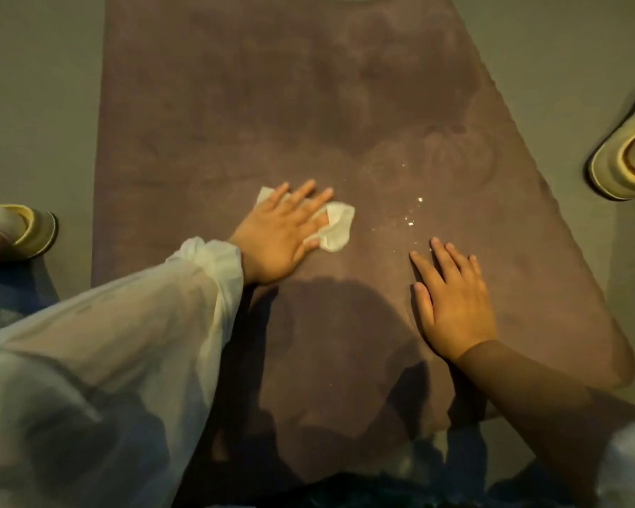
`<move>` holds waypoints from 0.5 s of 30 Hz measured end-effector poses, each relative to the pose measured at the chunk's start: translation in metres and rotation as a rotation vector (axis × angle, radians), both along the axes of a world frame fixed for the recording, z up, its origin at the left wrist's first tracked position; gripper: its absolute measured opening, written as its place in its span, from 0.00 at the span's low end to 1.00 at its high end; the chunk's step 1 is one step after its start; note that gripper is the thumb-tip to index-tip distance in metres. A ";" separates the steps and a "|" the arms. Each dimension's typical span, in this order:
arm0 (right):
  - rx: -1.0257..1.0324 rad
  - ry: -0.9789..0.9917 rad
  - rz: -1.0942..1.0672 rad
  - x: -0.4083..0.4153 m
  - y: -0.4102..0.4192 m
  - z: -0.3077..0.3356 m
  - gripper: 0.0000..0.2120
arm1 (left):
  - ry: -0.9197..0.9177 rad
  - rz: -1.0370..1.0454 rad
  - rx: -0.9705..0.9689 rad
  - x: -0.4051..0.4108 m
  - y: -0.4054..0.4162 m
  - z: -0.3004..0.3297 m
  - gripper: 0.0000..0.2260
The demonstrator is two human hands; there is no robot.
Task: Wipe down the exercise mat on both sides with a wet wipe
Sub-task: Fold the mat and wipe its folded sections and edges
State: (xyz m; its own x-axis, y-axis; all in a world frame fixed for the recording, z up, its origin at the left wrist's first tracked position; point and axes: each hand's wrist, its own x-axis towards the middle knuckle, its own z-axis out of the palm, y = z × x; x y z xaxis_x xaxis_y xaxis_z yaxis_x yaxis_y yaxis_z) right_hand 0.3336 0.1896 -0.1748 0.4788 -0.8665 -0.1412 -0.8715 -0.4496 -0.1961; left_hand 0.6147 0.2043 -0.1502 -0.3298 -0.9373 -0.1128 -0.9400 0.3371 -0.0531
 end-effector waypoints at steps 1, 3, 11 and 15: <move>-0.004 -0.001 0.001 0.000 0.000 0.000 0.26 | -0.014 0.086 0.006 0.006 -0.017 -0.002 0.21; -0.008 -0.006 0.001 0.002 0.000 0.001 0.26 | -0.031 0.266 -0.002 0.018 -0.051 -0.003 0.22; 0.002 0.023 0.007 0.002 -0.003 0.001 0.26 | -0.030 0.646 0.066 0.025 -0.139 0.001 0.25; 0.000 0.030 0.011 0.001 -0.003 0.001 0.26 | 0.011 0.344 0.086 0.018 -0.128 0.000 0.24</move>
State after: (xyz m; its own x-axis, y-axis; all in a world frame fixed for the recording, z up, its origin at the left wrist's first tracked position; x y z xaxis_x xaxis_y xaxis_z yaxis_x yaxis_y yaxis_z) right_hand 0.3348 0.1864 -0.1742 0.4835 -0.8614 -0.1557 -0.8721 -0.4588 -0.1700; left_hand 0.6325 0.0758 -0.1505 0.0019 -0.9809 -0.1945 -0.9996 0.0034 -0.0270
